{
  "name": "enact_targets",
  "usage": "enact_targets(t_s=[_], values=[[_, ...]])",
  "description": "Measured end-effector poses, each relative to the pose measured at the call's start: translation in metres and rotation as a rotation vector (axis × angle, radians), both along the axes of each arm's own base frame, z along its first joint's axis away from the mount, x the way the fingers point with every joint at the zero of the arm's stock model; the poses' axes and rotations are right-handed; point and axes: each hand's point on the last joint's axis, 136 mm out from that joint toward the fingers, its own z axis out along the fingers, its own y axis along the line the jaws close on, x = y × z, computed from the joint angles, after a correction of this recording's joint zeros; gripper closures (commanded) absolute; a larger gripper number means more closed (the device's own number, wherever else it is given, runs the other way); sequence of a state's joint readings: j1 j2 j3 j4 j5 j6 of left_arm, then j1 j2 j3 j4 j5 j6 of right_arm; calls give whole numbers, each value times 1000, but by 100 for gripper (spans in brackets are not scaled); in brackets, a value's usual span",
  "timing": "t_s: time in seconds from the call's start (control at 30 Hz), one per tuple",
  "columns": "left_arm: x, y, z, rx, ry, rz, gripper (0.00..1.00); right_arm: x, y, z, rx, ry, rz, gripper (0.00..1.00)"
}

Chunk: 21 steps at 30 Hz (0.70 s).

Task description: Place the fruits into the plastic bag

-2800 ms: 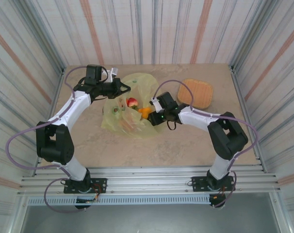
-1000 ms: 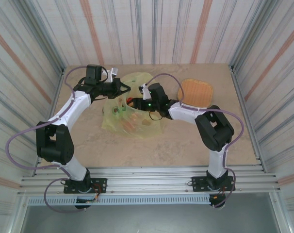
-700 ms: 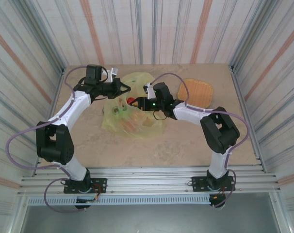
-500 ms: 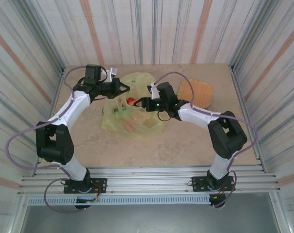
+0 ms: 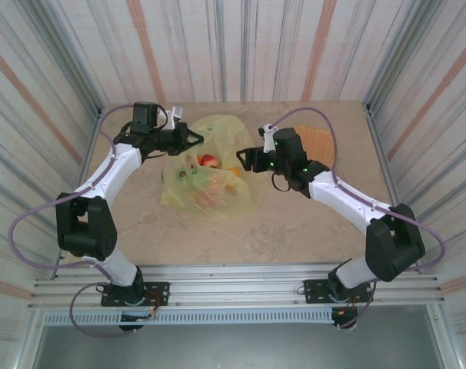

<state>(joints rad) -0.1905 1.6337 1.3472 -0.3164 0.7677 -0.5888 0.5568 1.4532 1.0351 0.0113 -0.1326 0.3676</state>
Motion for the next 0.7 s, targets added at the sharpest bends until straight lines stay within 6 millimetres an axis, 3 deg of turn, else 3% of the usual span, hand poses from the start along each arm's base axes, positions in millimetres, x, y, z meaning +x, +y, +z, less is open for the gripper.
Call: enact_targets(t_s=[0.17,0.33,0.53,0.7], values=[[0,0,0,0,0,0,100,8,-39,-12,-99,6,-116,17],[0,0,0,0,0,0,100,7,-72,-51,-137,120,-192,17],[0,0,0,0,0,0,100,-11,-66,-115,-129,310,-169,19],[0,0,0,0,0,-1,100,-15,-57,-147,-88,415,-165,28]])
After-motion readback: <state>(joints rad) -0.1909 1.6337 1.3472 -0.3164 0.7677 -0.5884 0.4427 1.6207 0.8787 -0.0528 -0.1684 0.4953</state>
